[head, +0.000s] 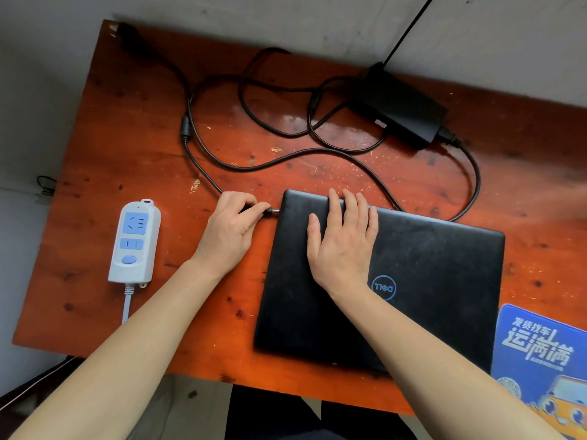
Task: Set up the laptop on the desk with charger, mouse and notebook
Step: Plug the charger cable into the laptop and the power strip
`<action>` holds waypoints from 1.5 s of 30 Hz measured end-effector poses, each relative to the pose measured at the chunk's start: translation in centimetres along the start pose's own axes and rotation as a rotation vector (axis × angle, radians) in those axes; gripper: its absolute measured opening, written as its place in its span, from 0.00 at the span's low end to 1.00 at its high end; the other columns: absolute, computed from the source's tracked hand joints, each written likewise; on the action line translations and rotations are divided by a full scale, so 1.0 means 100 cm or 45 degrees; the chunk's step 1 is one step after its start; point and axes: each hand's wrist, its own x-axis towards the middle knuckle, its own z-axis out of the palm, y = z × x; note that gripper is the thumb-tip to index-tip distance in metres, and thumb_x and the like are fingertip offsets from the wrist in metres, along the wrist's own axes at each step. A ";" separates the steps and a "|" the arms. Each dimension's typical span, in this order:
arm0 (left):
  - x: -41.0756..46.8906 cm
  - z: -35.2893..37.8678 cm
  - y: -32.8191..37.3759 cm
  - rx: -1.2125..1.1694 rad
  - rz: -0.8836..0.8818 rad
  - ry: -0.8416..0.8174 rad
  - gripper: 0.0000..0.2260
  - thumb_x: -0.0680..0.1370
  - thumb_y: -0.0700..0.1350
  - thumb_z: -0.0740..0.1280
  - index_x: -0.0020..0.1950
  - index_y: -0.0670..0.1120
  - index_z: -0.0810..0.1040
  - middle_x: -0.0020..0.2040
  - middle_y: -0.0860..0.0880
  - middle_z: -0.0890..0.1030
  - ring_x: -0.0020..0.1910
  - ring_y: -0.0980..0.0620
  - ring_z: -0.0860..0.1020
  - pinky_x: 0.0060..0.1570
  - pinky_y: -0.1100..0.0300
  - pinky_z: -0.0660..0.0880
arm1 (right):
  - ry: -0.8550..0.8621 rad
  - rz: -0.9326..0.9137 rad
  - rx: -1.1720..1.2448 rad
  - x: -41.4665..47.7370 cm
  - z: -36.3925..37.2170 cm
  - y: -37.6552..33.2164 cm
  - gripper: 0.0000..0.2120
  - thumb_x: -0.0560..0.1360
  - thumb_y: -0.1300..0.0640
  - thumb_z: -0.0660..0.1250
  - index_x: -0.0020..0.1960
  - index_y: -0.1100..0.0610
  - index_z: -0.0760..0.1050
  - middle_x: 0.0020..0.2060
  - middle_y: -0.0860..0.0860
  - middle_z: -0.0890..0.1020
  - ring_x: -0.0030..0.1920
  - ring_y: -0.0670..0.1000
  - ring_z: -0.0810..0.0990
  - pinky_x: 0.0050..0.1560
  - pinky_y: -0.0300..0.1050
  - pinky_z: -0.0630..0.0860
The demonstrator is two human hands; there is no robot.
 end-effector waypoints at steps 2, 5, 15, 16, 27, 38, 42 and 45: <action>-0.005 0.006 -0.002 -0.024 0.000 0.041 0.11 0.80 0.36 0.67 0.61 0.38 0.81 0.50 0.43 0.78 0.54 0.46 0.73 0.54 0.58 0.73 | 0.012 -0.004 0.010 0.000 0.001 0.000 0.27 0.83 0.43 0.53 0.77 0.56 0.64 0.74 0.56 0.68 0.77 0.58 0.61 0.79 0.58 0.52; -0.009 0.011 -0.002 -0.072 -0.002 0.117 0.10 0.81 0.36 0.66 0.60 0.38 0.82 0.51 0.43 0.78 0.53 0.45 0.72 0.54 0.58 0.72 | 0.044 -0.003 0.028 0.001 0.001 0.000 0.27 0.83 0.44 0.54 0.77 0.56 0.65 0.74 0.56 0.69 0.77 0.58 0.61 0.79 0.58 0.52; -0.006 0.025 -0.009 -0.102 0.020 0.221 0.09 0.82 0.36 0.64 0.59 0.39 0.82 0.50 0.39 0.78 0.51 0.40 0.73 0.50 0.53 0.73 | 0.145 -0.001 0.034 -0.003 0.009 0.000 0.26 0.83 0.44 0.55 0.76 0.57 0.66 0.74 0.56 0.69 0.77 0.58 0.62 0.79 0.56 0.52; -0.006 0.024 -0.009 -0.101 0.023 0.214 0.09 0.81 0.36 0.64 0.58 0.39 0.82 0.50 0.39 0.78 0.51 0.39 0.73 0.50 0.52 0.73 | 0.153 -0.004 0.032 -0.003 0.009 0.000 0.26 0.83 0.45 0.55 0.77 0.58 0.66 0.75 0.56 0.69 0.77 0.58 0.62 0.79 0.56 0.52; -0.006 0.018 -0.025 -0.172 0.179 0.139 0.08 0.79 0.32 0.66 0.56 0.36 0.83 0.47 0.38 0.79 0.48 0.36 0.76 0.49 0.48 0.74 | 0.181 0.018 0.052 -0.005 0.008 -0.006 0.25 0.83 0.48 0.58 0.75 0.60 0.69 0.74 0.58 0.70 0.76 0.59 0.65 0.77 0.60 0.58; 0.002 0.023 -0.019 -0.262 0.033 0.156 0.08 0.79 0.35 0.65 0.54 0.37 0.83 0.47 0.39 0.79 0.48 0.37 0.75 0.49 0.46 0.73 | 0.205 -0.002 0.070 -0.005 0.009 -0.009 0.24 0.83 0.50 0.59 0.74 0.62 0.70 0.72 0.58 0.73 0.74 0.60 0.68 0.74 0.60 0.62; 0.001 0.023 -0.018 -0.293 0.007 0.166 0.08 0.79 0.35 0.66 0.54 0.38 0.84 0.47 0.41 0.79 0.48 0.39 0.75 0.49 0.48 0.74 | 0.216 -0.009 0.078 -0.006 0.009 -0.008 0.24 0.83 0.50 0.60 0.74 0.61 0.70 0.71 0.58 0.73 0.74 0.59 0.68 0.75 0.59 0.62; 0.002 0.023 -0.018 -0.292 0.001 0.181 0.08 0.79 0.35 0.66 0.53 0.39 0.84 0.46 0.42 0.79 0.48 0.39 0.75 0.48 0.47 0.74 | 0.212 -0.004 0.078 -0.006 0.010 -0.008 0.23 0.83 0.49 0.60 0.74 0.61 0.70 0.71 0.57 0.73 0.74 0.59 0.68 0.75 0.59 0.61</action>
